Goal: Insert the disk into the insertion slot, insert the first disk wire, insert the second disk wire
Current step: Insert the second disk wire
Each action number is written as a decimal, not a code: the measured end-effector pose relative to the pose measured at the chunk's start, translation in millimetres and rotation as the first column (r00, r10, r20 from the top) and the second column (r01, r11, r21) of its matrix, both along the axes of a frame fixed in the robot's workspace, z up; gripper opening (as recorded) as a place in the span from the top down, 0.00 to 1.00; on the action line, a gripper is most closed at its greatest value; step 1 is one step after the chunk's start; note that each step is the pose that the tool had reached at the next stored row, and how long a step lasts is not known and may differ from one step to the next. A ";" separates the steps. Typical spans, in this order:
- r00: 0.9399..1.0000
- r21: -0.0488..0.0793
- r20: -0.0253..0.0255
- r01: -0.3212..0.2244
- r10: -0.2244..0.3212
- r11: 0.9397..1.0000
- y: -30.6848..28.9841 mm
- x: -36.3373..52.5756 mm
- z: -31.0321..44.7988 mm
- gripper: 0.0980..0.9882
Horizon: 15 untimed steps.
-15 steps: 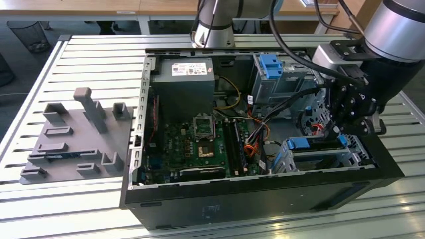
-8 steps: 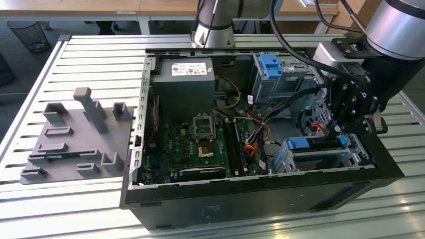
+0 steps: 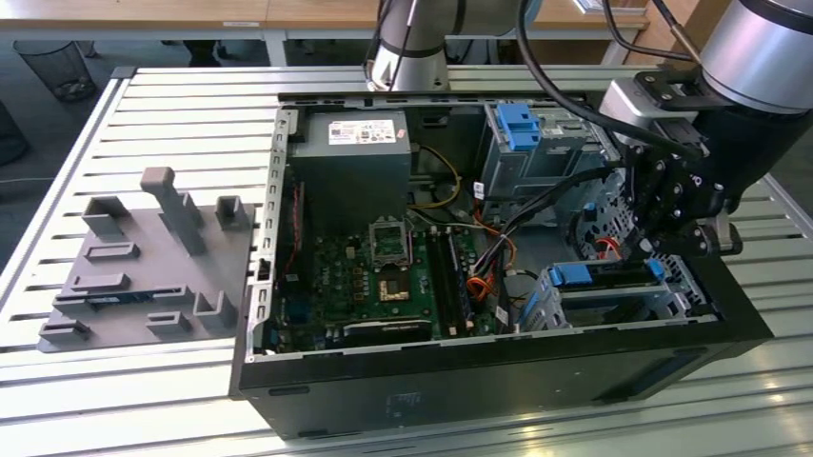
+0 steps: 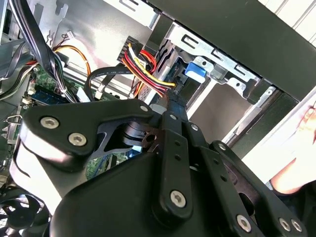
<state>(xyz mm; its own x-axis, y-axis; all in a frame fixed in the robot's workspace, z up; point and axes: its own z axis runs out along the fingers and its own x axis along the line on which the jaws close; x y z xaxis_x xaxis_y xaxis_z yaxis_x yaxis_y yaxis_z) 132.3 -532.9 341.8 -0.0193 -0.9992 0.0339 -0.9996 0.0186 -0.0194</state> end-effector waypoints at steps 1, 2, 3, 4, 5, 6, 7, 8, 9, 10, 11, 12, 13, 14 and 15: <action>1.000 0.000 0.000 0.000 0.000 1.000 0.0 0.0 0.0 0.99; 1.000 0.000 0.000 0.000 0.000 1.000 0.0 0.0 0.0 0.99; 1.000 0.000 0.000 0.000 0.000 1.000 0.0 0.0 0.1 0.99; 1.000 0.000 0.000 0.000 0.000 1.000 0.0 0.0 0.1 0.99; 1.000 0.000 0.000 0.000 0.000 1.000 0.0 -0.2 0.1 0.99; 1.000 0.000 0.000 0.000 0.000 1.000 0.0 -0.4 0.2 0.99; 1.000 0.000 0.000 0.000 0.000 1.000 0.0 -0.8 0.2 0.99; 1.000 0.000 0.000 0.000 0.000 1.000 0.1 -1.5 0.2 0.99; 1.000 0.000 0.000 0.000 0.000 1.000 0.1 -2.6 0.2 0.99; 1.000 0.000 0.000 0.000 0.000 1.000 0.0 -3.6 0.1 0.99; 1.000 0.000 0.001 0.000 0.000 1.000 0.0 -4.6 0.1 0.99; 1.000 0.000 0.001 0.000 0.000 1.000 0.0 -5.6 0.1 0.99; 1.000 0.000 0.001 0.000 0.000 1.000 0.0 -7.1 0.2 0.99; 1.000 0.000 0.002 0.000 0.000 1.000 0.0 -9.4 0.1 0.99; 1.000 0.000 0.002 0.000 0.000 1.000 0.0 -11.1 0.2 0.99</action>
